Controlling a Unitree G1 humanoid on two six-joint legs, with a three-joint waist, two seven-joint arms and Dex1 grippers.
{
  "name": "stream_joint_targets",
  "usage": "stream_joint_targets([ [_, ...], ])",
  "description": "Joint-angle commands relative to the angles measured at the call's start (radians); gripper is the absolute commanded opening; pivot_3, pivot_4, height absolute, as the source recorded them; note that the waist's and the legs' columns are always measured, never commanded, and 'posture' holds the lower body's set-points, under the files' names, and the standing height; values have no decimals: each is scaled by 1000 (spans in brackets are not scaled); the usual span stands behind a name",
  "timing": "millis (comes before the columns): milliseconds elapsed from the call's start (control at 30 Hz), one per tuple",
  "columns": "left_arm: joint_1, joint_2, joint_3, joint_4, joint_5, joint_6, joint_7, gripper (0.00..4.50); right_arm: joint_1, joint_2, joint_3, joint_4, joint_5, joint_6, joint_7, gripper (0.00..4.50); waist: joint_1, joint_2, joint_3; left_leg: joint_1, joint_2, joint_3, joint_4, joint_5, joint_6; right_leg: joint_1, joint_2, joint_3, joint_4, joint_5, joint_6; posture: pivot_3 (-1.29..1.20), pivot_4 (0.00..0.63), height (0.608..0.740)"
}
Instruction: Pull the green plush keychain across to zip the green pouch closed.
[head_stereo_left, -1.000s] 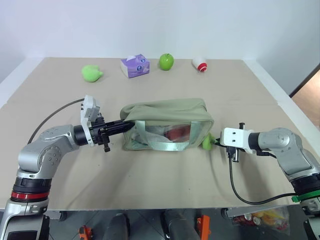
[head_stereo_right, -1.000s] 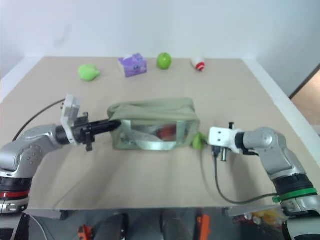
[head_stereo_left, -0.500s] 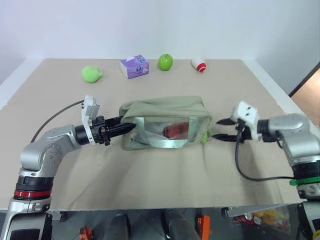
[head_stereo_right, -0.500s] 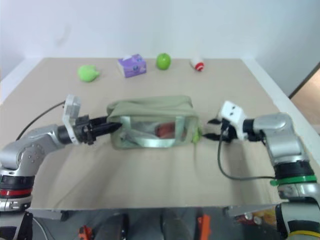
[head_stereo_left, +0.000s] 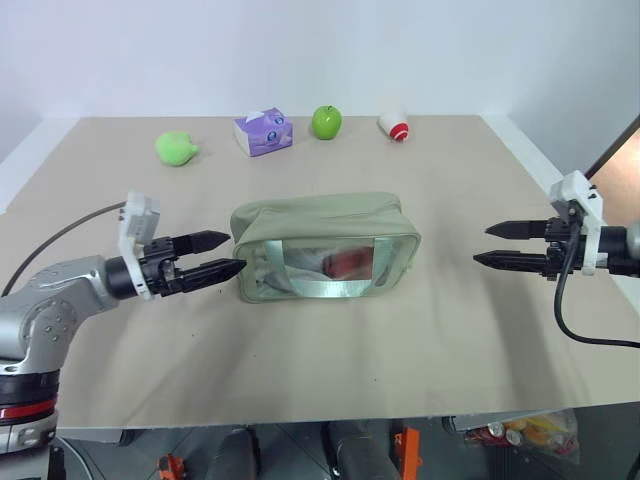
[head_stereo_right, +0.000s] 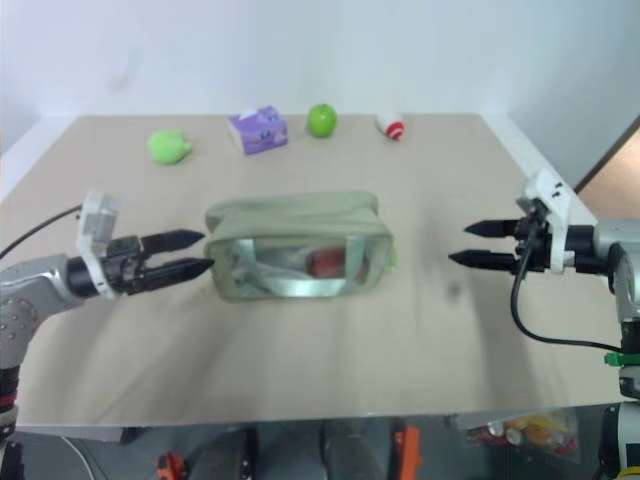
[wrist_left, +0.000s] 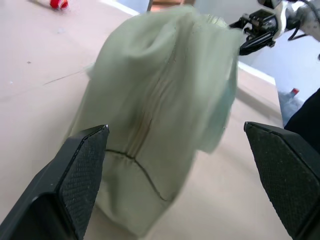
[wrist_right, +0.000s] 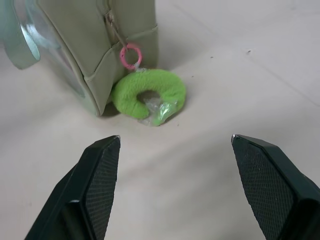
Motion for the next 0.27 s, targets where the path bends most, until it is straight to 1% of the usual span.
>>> stream_joint_targets([
  [33, 37, 28, 100, -11, -49, 25, 21, 4474, 23, -31, -94, -55, 55, 45, -29, 3660, 0, 0, 0, 0, 0, 0, 0, 0, 0, 0, 0, 0, 0, 0, 0, 0, 150, 740],
  [167, 139, 27, 161, 25, -18, 7, 57, 4474, 118, -12, -220, -176, 156, 165, -95, 3660, -2, 0, 0, 0, 0, 0, -1, 0, 0, -1, 0, 0, 0, -1, -1, 0, 150, 740],
  [267, 161, 13, 172, 43, -17, 1, 91, 4474, 194, 10, -278, -276, 208, 227, -150, 3660, 0, 0, 0, 0, 0, -1, -1, 0, 0, -1, 0, -1, 0, -1, -1, 0, 150, 740],
])
